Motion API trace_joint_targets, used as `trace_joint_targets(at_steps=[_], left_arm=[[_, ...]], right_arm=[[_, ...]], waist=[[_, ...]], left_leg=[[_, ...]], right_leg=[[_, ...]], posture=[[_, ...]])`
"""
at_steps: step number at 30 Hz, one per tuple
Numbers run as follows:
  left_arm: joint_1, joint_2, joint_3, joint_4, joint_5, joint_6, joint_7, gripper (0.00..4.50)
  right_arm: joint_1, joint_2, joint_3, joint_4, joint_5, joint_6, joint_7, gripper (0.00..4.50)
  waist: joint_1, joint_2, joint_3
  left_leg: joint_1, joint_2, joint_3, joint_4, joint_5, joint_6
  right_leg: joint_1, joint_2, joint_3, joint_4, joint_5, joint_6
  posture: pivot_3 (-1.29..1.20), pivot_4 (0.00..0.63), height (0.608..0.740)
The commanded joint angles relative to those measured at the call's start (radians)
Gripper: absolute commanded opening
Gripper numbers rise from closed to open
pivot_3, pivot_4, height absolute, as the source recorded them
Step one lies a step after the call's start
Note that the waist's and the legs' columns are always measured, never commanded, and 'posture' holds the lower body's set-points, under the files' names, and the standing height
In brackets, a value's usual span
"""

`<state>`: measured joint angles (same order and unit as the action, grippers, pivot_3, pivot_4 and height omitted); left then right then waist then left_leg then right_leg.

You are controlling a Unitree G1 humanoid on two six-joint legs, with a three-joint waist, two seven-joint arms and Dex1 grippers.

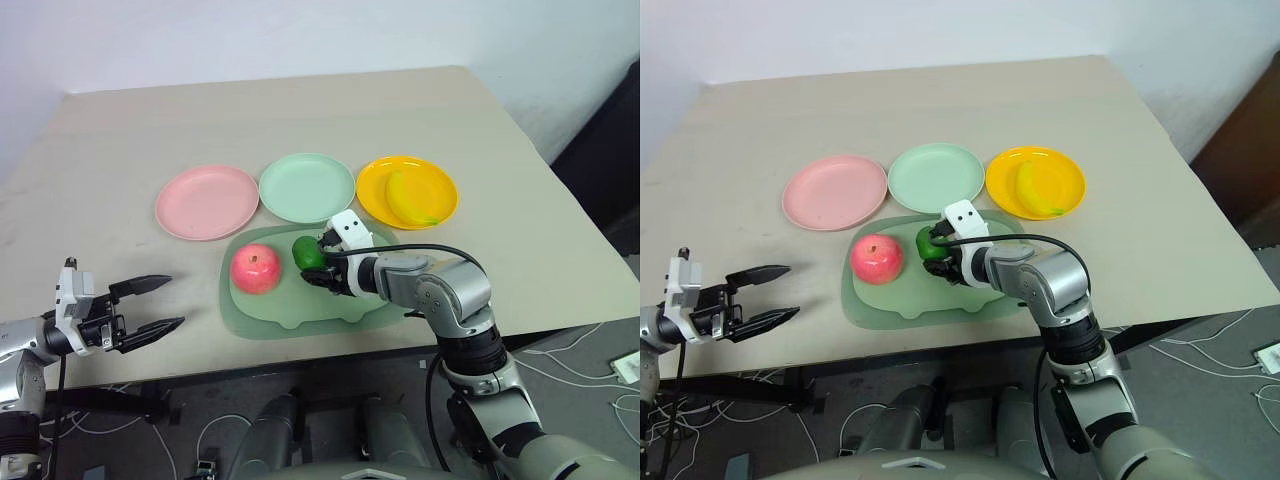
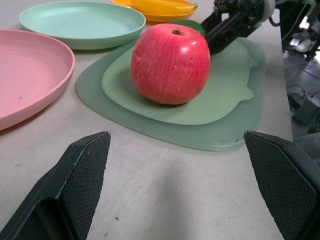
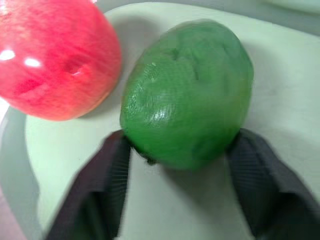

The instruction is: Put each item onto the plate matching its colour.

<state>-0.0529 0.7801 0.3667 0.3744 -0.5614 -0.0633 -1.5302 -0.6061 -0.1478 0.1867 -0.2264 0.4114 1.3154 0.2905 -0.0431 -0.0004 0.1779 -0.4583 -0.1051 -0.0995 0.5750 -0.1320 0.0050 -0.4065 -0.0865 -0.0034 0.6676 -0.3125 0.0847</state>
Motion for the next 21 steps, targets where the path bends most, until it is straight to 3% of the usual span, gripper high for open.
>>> trace_joint_targets(at_steps=[1,10,15,21], left_arm=[[0.001,0.004,0.014,-0.007,-0.004,-0.018,-0.003,4.50],[0.006,0.004,0.015,-0.006,-0.005,-0.019,-0.004,4.50],[0.004,0.006,0.014,-0.001,-0.003,-0.019,-0.007,4.50],[-0.012,0.006,0.009,0.009,0.000,-0.016,-0.007,4.50]], right_arm=[[-0.027,0.003,-0.004,-0.002,-0.004,-0.031,0.008,2.04],[-0.056,-0.042,-0.005,-0.019,0.016,-0.045,0.074,2.01],[-0.141,-0.066,-0.082,-0.021,0.079,-0.086,0.164,2.01],[-0.280,-0.023,-0.111,0.331,-0.034,-0.317,0.113,2.01]], waist=[[0.000,0.000,0.000],[0.000,0.000,0.000],[-0.001,0.000,0.000],[-0.002,0.000,0.000]], left_leg=[[0.000,0.000,0.000,0.000,0.000,0.000],[0.000,0.000,0.000,0.000,0.000,0.000],[0.000,0.000,0.000,0.000,0.000,0.000],[0.000,0.000,0.000,0.000,0.000,0.000]], right_leg=[[0.000,0.000,0.000,0.000,0.000,0.000],[0.000,0.000,0.000,0.000,0.000,0.000],[0.000,0.000,0.000,0.000,0.000,0.000],[0.000,0.000,0.000,0.000,0.000,0.000]], posture=[[0.00,0.150,0.737],[0.00,0.150,0.737],[0.00,0.150,0.737],[0.00,0.150,0.737]])
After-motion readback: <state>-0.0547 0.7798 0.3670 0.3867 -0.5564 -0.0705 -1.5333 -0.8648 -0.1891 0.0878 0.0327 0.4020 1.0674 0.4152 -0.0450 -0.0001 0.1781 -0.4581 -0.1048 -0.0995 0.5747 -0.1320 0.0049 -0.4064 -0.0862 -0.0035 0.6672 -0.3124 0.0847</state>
